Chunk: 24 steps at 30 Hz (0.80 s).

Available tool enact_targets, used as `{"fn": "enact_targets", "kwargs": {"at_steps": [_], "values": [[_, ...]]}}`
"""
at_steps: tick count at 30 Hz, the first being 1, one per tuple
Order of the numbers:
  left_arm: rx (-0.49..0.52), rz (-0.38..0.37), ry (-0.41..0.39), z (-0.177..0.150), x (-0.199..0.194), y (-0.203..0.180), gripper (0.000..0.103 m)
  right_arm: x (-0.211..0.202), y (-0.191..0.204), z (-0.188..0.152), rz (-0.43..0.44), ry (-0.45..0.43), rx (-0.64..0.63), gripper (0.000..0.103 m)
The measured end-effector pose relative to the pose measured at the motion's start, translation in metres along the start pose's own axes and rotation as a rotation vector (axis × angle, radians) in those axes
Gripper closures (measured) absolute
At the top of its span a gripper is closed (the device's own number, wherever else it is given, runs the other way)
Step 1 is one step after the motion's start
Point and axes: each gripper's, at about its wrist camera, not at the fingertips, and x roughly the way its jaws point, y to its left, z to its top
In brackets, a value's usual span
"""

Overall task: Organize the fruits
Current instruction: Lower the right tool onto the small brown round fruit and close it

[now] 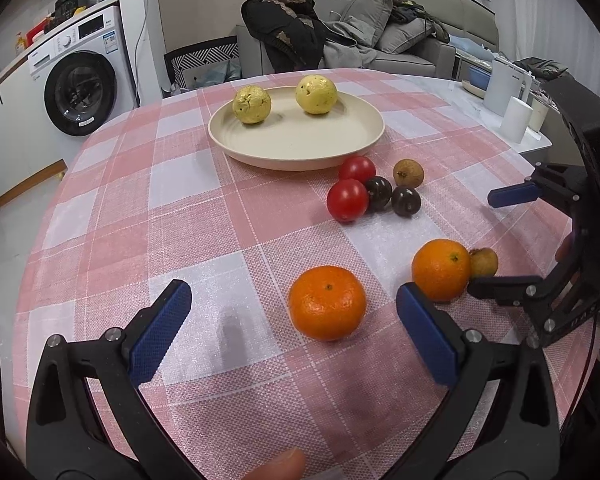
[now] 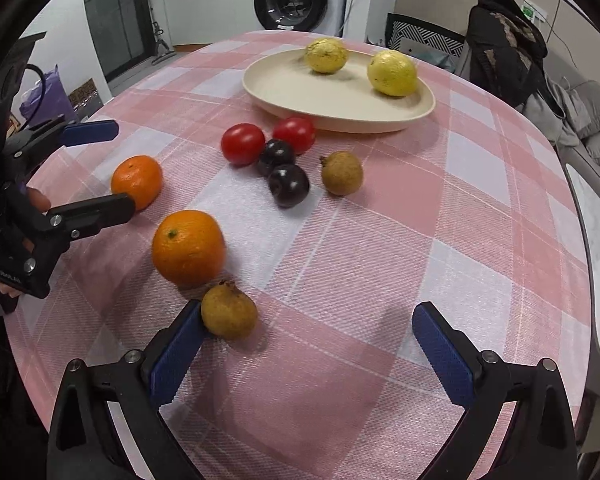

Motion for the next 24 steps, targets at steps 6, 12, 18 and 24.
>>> {"fn": "enact_targets", "kwargs": {"at_steps": [6, 12, 18, 24], "values": [[0.000, -0.001, 0.000, 0.000, 0.000, 0.000, 0.001, 0.000, -0.004, 0.000, -0.028, -0.005, 0.007, 0.000], [0.000, -0.001, 0.004, -0.001, 0.001, 0.000, 0.001, -0.004, 0.004, -0.003, -0.039, -0.022, -0.024, 0.006], [-0.001, -0.003, 0.004, -0.001, 0.001, -0.001, 0.001, -0.011, 0.019, -0.004, 0.002, -0.045, -0.069, 0.029], [-0.001, -0.002, 0.005, -0.001, 0.001, 0.000, 0.001, -0.015, 0.023, -0.006, 0.048, -0.051, -0.079, 0.049]]}}
